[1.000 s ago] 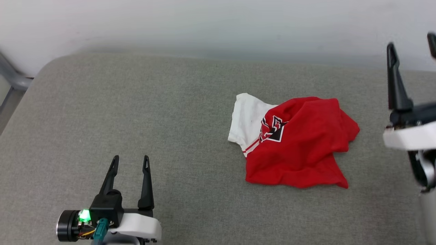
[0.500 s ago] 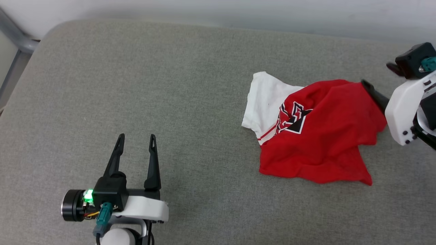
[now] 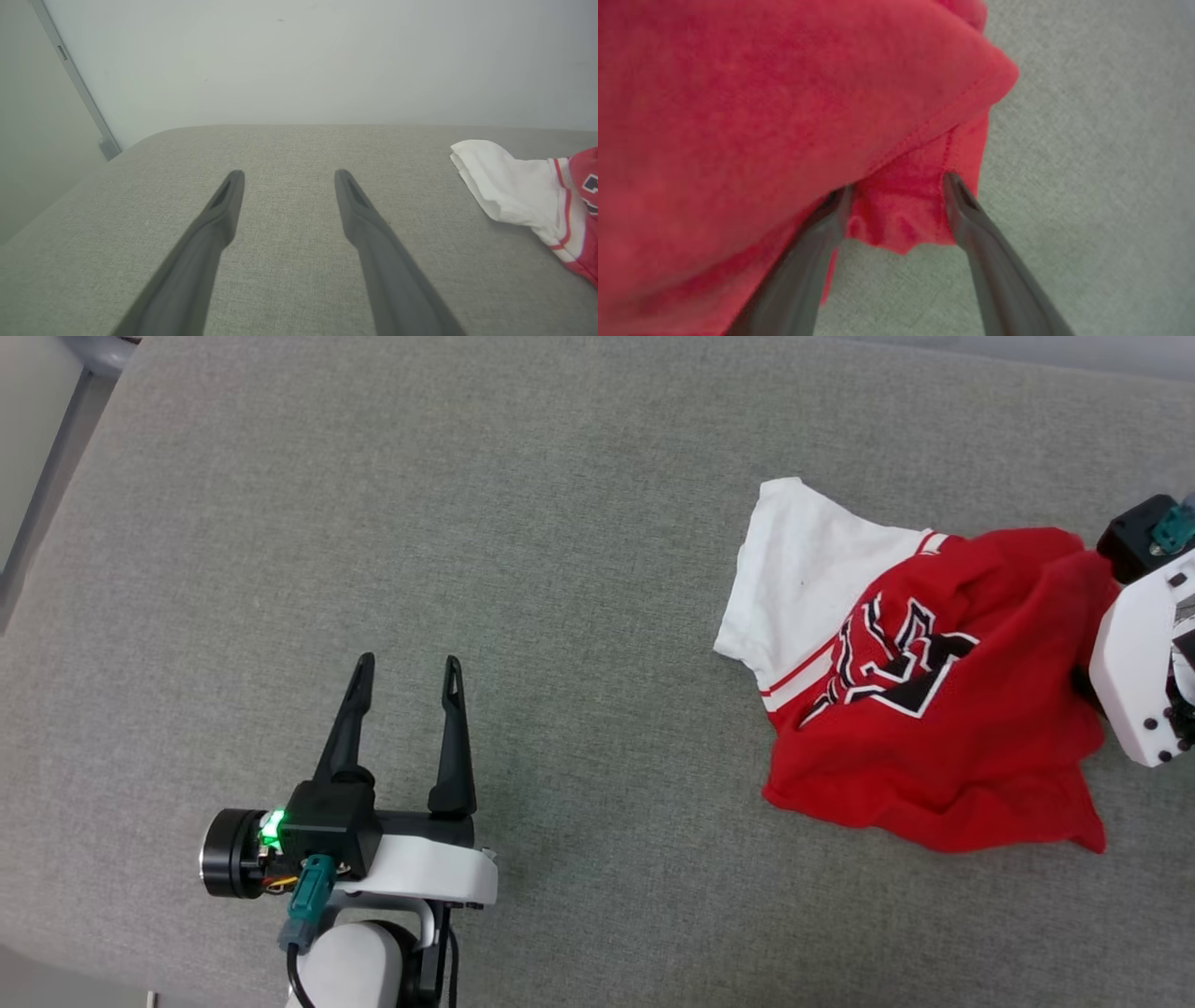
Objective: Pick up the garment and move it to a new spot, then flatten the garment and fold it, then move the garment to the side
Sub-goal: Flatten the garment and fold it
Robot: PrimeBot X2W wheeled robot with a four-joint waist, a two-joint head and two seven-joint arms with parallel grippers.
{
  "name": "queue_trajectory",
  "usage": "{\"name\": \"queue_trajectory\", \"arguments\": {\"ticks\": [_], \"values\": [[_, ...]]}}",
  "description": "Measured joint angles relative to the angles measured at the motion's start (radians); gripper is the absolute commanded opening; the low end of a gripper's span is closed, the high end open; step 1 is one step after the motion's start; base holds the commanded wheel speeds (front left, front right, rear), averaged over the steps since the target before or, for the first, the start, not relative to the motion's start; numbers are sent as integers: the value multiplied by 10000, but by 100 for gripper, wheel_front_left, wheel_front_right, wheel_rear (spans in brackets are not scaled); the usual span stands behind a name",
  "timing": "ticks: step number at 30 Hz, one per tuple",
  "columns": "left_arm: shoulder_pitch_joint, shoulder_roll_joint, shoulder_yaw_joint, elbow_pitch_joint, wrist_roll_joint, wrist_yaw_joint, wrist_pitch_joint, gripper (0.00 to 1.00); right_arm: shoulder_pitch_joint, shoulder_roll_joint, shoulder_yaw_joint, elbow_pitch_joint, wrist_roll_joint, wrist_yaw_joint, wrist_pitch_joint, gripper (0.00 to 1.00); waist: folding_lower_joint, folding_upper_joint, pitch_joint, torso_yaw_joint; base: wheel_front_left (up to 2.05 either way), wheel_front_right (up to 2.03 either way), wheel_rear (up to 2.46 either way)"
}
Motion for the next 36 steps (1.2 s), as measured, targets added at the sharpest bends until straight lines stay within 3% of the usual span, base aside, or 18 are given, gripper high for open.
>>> {"name": "queue_trajectory", "arguments": {"ticks": [7,8,9,15,23,30,33,36], "values": [[-7,-4,-27,17,-50,159,0,100,-149,-38,594,500,546,-27,-303,100,-3,0,79,71,0,0,0],[-4,-4,10,33,-48,161,0,100,-183,-33,696,514,569,-31,-470,88,-2,0,57,36,0,0,0],[1,-6,31,50,-35,157,0,100,-205,-27,803,520,573,-31,-669,1,-2,0,20,-4,0,0,0],[178,-6,134,201,98,88,0,100,-307,244,1062,474,746,4,-2238,0,-1,0,-450,-280,0,0,0],[832,-8,531,303,259,-19,0,100,34,-280,863,-986,949,4,-4013,0,-2,0,-1520,-730,0,0,0],[1574,2,853,322,372,-144,0,100,2568,-788,-261,-2604,1141,4,-4569,0,-2,0,-2394,-1271,0,0,0],[1717,2,920,328,393,-196,0,100,3617,-809,-731,-2857,1147,4,-4619,0,-2,0,-2586,-1430,0,0,0],[1864,4,1030,374,416,-284,0,100,5792,-560,-1883,-3078,993,4,-4629,0,-3,0,-2847,-1712,0,0,0]]}}
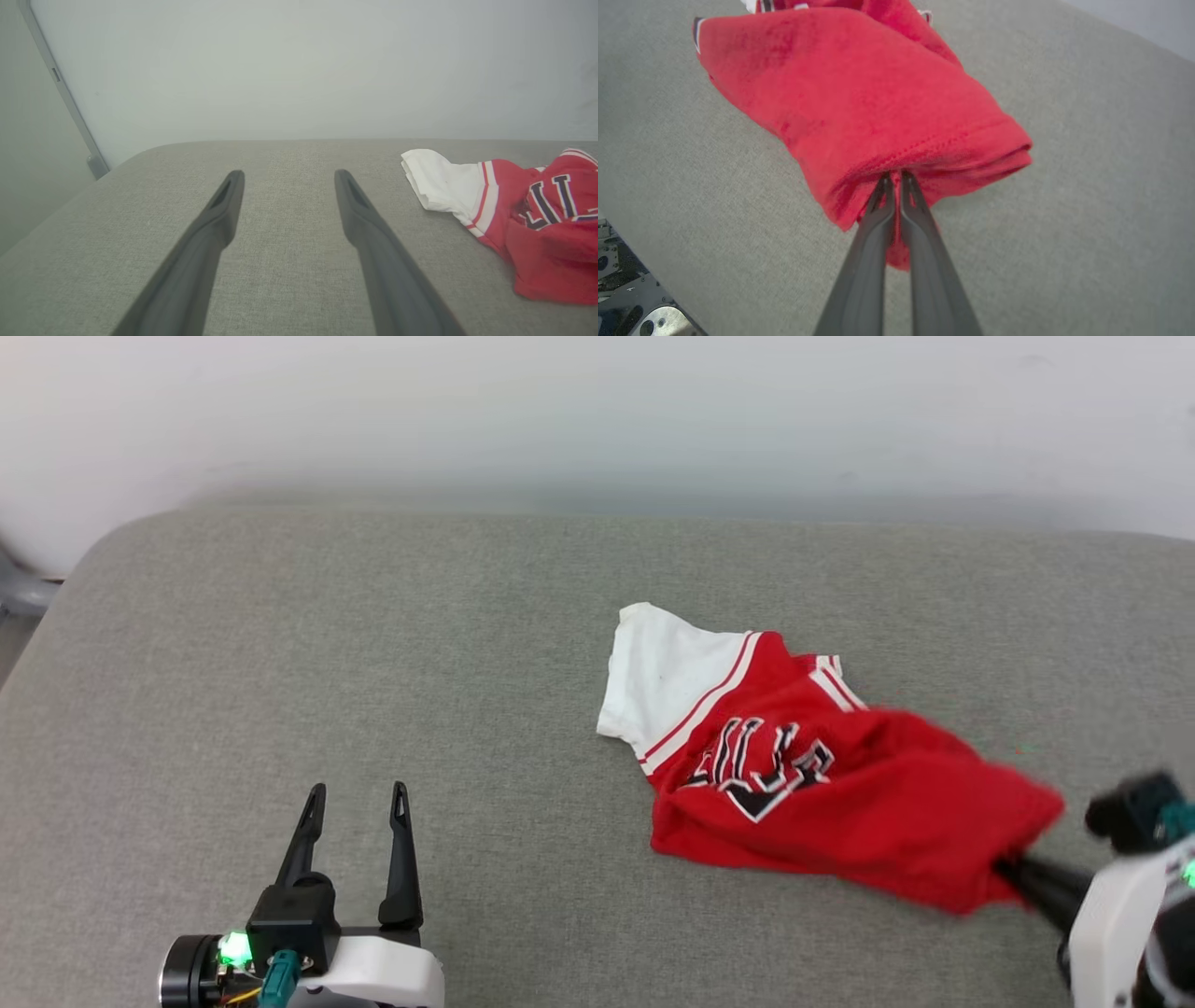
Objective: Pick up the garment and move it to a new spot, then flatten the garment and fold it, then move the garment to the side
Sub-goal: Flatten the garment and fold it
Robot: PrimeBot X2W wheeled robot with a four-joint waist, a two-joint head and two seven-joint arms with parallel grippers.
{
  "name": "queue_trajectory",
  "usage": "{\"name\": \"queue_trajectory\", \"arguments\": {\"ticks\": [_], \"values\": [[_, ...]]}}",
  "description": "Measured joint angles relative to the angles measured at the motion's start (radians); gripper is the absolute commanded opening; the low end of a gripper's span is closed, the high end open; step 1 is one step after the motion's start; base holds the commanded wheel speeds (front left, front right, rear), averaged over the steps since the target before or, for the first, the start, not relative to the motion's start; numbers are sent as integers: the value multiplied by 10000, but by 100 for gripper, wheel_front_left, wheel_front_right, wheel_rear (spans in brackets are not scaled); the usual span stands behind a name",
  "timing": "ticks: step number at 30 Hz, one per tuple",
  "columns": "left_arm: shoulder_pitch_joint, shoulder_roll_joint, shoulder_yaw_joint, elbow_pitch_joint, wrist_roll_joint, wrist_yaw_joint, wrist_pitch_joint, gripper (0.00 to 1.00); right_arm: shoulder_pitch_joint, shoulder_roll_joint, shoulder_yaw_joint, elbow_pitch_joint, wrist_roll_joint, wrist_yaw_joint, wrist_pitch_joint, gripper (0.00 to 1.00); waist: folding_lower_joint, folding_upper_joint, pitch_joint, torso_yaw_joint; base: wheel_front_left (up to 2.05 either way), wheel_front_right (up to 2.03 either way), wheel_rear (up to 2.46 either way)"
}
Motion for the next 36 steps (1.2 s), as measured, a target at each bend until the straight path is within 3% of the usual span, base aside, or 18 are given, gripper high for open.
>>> {"name": "queue_trajectory", "arguments": {"ticks": [9,15,16,17,24,28,36], "values": [[157,-2,-21,46,96,-8,0,100,3829,1772,-1578,82,-439,0,481,0,0,0,-239,-295,0,0,0],[184,2,65,94,150,-92,0,100,4627,2477,-2372,217,-1106,4,384,0,0,0,-292,-420,0,0,0],[203,4,92,94,151,-92,0,100,4664,2608,-2539,174,-1181,4,265,36,0,0,-304,-447,0,0,0],[231,8,100,98,151,-96,0,100,4667,2736,-2746,104,-1310,2,77,100,0,0,-317,-472,0,0,0],[253,13,107,121,182,-178,0,100,4470,3503,-4554,-963,-2506,0,-1450,100,0,0,-441,-515,0,0,0],[240,59,105,111,245,-230,0,100,4271,4263,-5595,-1758,-3382,0,-2173,100,1,0,-502,-491,0,0,0],[17,303,105,88,318,-345,0,100,4082,6015,-6278,-2803,-4915,0,-3145,100,1,0,-566,-378,0,0,0]]}}
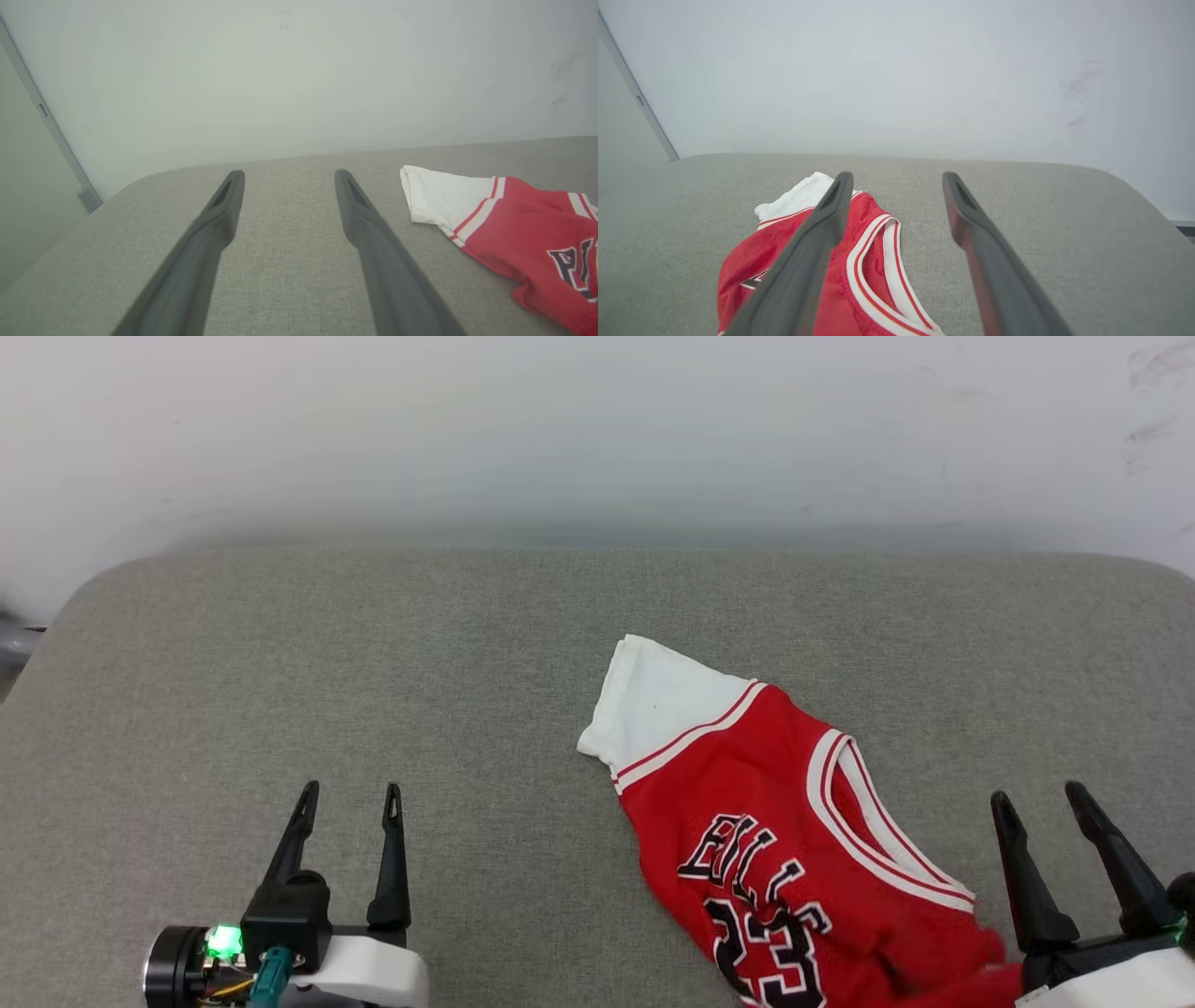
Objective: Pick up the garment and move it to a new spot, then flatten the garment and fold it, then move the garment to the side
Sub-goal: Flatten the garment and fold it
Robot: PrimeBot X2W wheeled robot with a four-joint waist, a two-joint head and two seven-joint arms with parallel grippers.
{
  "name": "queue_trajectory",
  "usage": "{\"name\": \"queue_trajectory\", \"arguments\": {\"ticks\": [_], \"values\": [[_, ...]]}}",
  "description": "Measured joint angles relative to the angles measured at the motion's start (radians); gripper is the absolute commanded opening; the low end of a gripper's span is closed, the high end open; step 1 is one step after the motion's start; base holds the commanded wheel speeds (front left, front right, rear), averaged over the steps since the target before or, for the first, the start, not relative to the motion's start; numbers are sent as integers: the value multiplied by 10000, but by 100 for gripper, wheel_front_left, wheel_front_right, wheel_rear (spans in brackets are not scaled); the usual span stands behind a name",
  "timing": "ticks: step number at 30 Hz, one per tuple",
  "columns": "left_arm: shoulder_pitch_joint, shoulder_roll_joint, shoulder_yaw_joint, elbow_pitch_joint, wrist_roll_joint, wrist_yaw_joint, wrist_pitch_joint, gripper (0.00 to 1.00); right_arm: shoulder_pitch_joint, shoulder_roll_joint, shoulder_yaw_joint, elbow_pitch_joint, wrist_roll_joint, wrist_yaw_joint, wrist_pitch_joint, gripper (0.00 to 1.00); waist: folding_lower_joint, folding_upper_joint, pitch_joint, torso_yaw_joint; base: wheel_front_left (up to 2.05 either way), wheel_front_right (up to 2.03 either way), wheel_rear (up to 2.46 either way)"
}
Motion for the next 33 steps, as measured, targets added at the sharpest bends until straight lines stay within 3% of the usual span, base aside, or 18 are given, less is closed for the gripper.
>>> {"name": "queue_trajectory", "arguments": {"ticks": [7,17,22,27,33], "values": [[-266,92,-29,-48,-2,-111,0,100,-55,757,-46,-504,-740,0,-249,100,0,0,142,-31,0,0,0],[-2856,907,-464,940,-184,-1419,0,100,-414,1179,-125,-228,-1312,-2,-763,100,0,0,862,-289,0,0,0],[-4691,1461,-1103,1875,-291,-1787,309,100,-722,1283,46,38,-1509,0,-1064,100,1,0,1366,-652,0,0,0],[-6481,1908,-2190,2543,-1212,-1904,1425,100,-1079,1390,190,284,-1609,0,-1313,100,2,0,1972,-1080,0,0,0],[-8473,2788,-4238,3126,-3766,-1916,3944,100,-1511,1444,299,476,-1685,0,-1517,100,2,0,2709,-1596,0,0,0]]}}
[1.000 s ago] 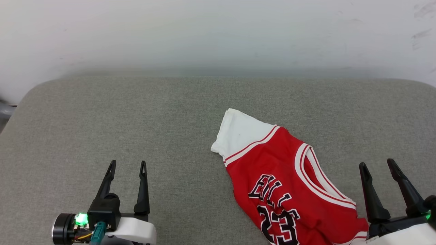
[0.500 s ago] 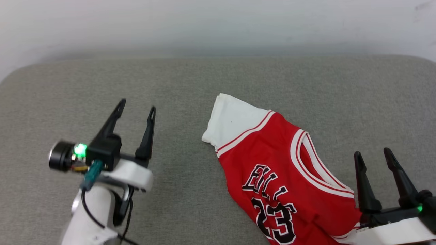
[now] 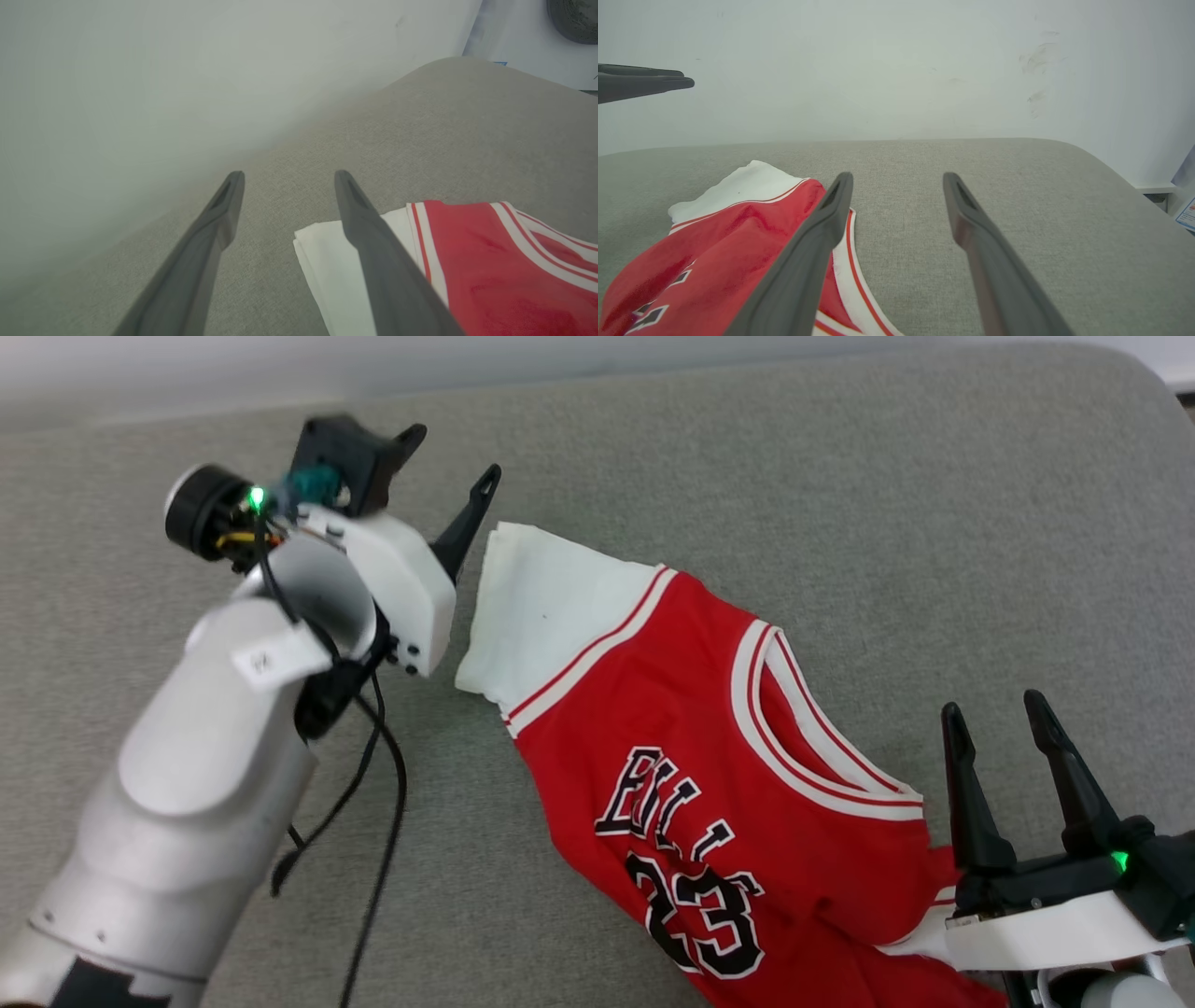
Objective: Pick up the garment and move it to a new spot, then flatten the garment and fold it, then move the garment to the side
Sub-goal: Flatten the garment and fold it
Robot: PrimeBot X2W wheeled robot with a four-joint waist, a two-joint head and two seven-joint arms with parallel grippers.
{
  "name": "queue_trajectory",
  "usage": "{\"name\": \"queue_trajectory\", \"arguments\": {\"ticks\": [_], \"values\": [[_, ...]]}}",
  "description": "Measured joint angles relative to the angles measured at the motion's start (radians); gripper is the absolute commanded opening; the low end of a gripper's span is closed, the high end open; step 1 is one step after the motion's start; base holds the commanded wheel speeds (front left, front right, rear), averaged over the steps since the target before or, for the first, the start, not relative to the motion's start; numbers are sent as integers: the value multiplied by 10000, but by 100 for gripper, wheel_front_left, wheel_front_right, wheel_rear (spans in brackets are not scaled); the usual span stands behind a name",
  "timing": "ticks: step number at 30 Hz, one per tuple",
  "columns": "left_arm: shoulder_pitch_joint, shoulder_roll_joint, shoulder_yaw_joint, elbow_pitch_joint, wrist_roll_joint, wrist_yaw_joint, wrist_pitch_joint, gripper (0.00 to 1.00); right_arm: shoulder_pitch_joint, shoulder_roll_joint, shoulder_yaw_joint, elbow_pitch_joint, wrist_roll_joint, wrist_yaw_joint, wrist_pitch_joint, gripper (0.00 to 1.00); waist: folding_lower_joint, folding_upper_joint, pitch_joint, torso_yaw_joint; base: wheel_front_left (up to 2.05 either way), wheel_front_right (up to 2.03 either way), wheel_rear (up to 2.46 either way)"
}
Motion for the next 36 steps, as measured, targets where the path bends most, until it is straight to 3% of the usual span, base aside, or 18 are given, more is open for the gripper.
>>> {"name": "queue_trajectory", "arguments": {"ticks": [4,12,20,28,29,30,36], "values": [[-1217,514,-1122,412,-1676,0,2119,100,-256,33,90,140,-33,0,-111,100,0,0,436,-298,0,0,0],[-2998,1005,-2692,1415,-3578,0,5444,100,-780,88,314,364,-42,0,-251,100,0,0,1129,-811,0,0,0],[-3546,1172,-4130,2370,-3933,2,6523,100,-1116,173,424,512,-19,0,-297,100,0,0,1662,-1192,0,0,0],[-3938,1427,-5450,2389,-4251,15,6462,100,-1283,240,426,497,2,0,-311,100,-3,0,1862,-1265,0,0,0],[-3963,1473,-5584,2380,-4236,17,6276,40,-1302,244,424,489,2,0,-311,100,-3,0,1863,-1251,0,0,0],[-3986,1522,-5764,2364,-4186,13,6042,0,-1314,247,428,485,2,0,-311,100,-3,0,1855,-1234,0,0,0],[-3936,1569,-6397,2399,-4109,-17,4355,0,-1289,267,345,449,-81,0,-313,100,-2,0,1584,-1022,0,0,0]]}}
